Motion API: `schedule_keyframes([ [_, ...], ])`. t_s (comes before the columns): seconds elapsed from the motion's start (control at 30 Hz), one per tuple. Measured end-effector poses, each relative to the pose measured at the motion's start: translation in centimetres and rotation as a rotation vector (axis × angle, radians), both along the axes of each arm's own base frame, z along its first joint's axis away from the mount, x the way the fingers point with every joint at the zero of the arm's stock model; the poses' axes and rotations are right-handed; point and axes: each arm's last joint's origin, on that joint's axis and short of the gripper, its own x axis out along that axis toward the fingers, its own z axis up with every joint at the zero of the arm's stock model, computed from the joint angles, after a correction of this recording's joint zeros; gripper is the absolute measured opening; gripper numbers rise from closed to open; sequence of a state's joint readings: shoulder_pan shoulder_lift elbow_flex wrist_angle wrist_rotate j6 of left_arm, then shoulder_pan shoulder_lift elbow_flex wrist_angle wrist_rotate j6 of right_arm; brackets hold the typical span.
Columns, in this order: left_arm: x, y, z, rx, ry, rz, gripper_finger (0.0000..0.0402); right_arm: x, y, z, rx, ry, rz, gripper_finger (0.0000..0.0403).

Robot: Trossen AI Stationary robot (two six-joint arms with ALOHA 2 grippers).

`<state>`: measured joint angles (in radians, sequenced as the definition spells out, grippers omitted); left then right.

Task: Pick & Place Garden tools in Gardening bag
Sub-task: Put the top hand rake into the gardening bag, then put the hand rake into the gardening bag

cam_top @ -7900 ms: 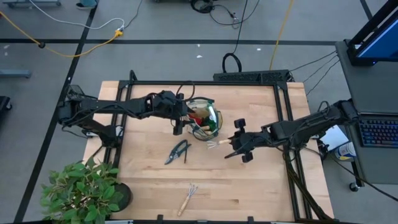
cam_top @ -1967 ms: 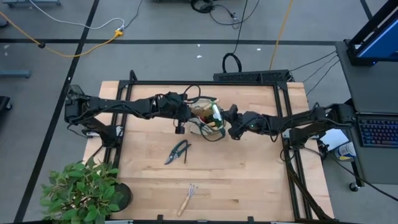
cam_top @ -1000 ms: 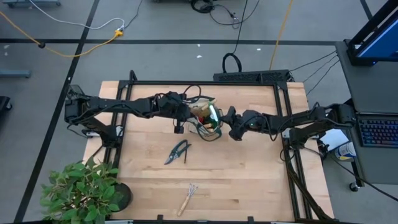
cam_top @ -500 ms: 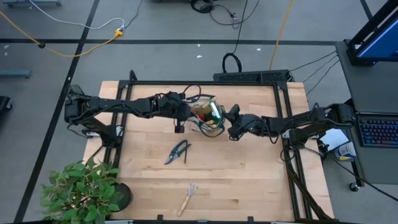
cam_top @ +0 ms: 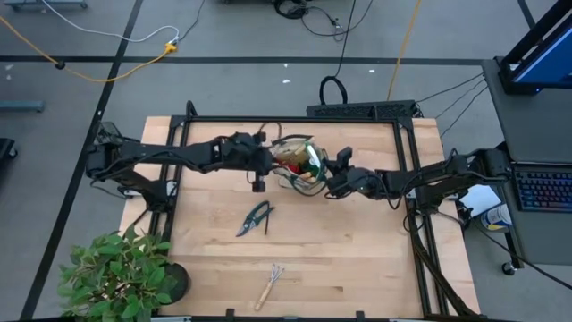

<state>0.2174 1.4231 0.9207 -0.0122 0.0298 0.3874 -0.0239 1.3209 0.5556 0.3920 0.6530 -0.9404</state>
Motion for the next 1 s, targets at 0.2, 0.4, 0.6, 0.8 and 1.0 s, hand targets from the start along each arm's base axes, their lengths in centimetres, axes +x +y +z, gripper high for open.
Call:
schedule_keyframes([
  [0.2, -0.3, 0.7, 2.1, 0.046, -0.146, 0.051, 0.0051, 0.1, 0.2, 0.1, 0.019, -0.029, 0.019, 0.0],
  [0.4, 0.7, 2.9, 0.7, -0.114, -0.202, 0.123, 0.0051, 0.6, 0.6, 0.7, 0.131, -0.137, 0.146, 0.0],
  [0.6, 2.4, 4.7, -2.3, -0.202, -0.198, 0.078, 0.0051, 0.8, 0.7, 0.4, 0.155, -0.144, 0.166, 0.0],
  [0.8, 3.2, 6.7, -4.8, -0.214, -0.189, 0.127, 0.0051, 1.0, 0.7, -0.1, 0.17, -0.126, 0.158, 0.0],
  [1.0, 3.6, 7.5, -6.5, -0.243, -0.18, 0.091, 0.0051, 0.9, 0.4, -0.2, 0.167, -0.118, 0.138, 0.0],
])
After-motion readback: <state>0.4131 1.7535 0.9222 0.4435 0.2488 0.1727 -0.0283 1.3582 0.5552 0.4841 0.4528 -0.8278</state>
